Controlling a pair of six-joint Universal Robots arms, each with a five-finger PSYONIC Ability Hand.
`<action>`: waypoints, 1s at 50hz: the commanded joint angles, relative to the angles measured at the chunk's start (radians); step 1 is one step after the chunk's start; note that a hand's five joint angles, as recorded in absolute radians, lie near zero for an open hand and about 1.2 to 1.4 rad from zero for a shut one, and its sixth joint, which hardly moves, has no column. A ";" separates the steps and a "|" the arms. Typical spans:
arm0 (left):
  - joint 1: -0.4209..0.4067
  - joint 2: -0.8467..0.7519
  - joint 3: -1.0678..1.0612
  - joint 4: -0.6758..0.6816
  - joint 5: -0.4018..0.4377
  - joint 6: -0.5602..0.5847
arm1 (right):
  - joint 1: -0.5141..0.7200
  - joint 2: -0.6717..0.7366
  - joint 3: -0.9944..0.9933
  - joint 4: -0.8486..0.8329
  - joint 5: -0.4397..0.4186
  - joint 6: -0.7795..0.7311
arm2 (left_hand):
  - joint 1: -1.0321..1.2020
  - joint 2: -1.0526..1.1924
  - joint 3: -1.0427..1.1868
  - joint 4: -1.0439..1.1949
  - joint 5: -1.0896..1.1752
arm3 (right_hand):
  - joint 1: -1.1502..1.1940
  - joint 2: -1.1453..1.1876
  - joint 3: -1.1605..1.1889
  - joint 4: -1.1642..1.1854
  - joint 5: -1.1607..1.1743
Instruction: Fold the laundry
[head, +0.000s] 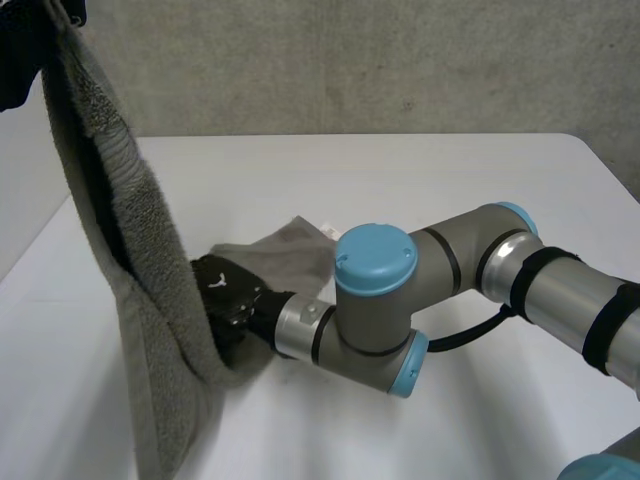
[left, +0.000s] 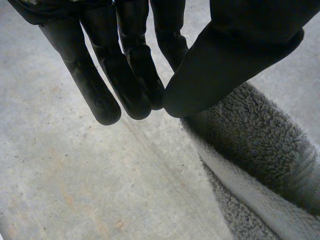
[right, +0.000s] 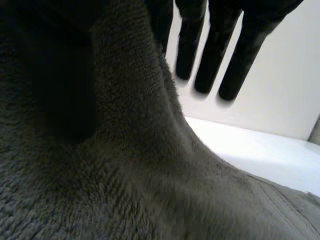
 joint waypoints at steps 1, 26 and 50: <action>0.001 -0.022 0.001 0.004 0.000 0.005 | 0.010 -0.012 -0.068 -0.007 0.235 -0.002 | 0.218 0.178 0.179 0.178 0.182 | 1.098 1.057 1.088 1.078 1.079; 0.185 -0.180 -0.091 0.151 0.005 -0.005 | -0.239 -0.799 0.640 -0.118 0.682 -0.363 | 0.218 0.178 0.179 0.178 0.182 | 1.098 1.057 1.088 1.078 1.079; 0.179 -0.517 -0.232 0.261 0.006 0.001 | -0.316 -0.736 0.773 0.157 0.639 -0.347 | 0.218 0.178 0.179 0.178 0.182 | 0.130 0.090 0.120 0.110 0.112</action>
